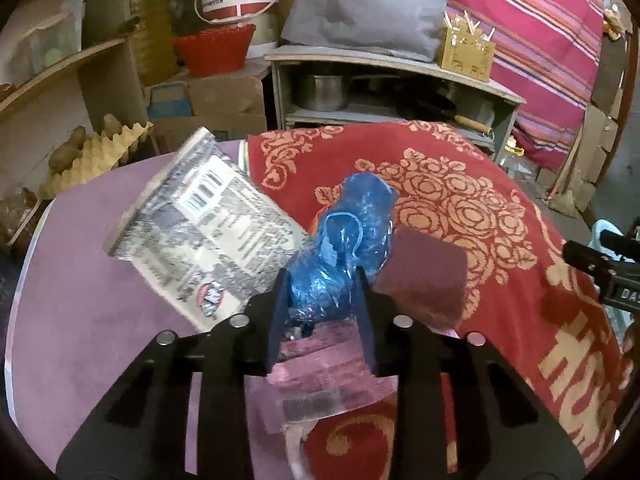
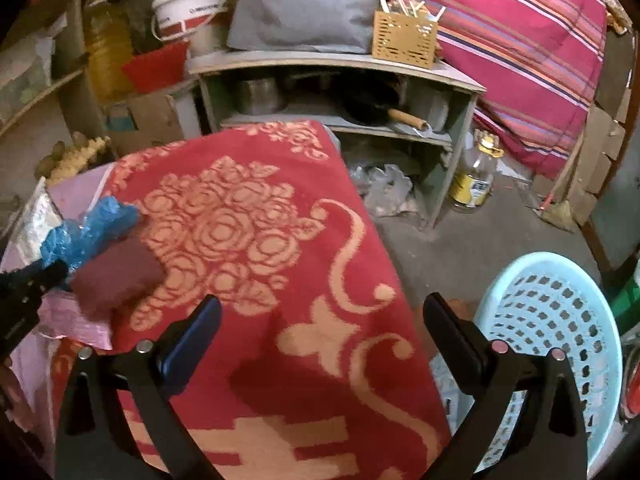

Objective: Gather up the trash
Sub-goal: 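Grasp the blue plastic bag with the left tool while the right tool grasps the maroon pad, then carry the blue bag and maroon pad over the blue basket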

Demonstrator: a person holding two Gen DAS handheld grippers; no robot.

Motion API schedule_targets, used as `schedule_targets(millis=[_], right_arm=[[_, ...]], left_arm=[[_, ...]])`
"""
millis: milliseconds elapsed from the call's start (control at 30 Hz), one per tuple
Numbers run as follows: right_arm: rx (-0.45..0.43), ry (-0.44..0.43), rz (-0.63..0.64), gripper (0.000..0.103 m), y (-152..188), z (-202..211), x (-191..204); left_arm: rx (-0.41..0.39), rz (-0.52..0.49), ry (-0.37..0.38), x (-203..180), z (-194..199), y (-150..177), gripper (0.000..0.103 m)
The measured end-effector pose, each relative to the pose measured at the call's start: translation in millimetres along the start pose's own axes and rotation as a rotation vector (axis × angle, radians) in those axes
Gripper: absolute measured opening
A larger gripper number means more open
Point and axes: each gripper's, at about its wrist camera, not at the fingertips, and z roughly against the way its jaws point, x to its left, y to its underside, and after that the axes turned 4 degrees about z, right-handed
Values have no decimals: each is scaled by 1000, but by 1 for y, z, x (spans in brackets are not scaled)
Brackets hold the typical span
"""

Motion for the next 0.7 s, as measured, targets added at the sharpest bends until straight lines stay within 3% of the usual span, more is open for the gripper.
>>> schedule_targets(millis=[167, 333, 567, 700], right_arm=[[-48, -72, -17, 98, -2, 11, 22], [-47, -85, 63, 98, -2, 14, 65], [-1, -118, 105, 98, 5, 5, 117], [-24, -73, 122, 98, 4, 2, 140]], left_arm=[[-56, 21, -50, 19, 41, 5, 29], [-92, 70, -118, 51, 76, 23, 29], [-88, 139, -155, 98, 83, 41, 29], [-101, 169, -152, 117, 84, 41, 29]])
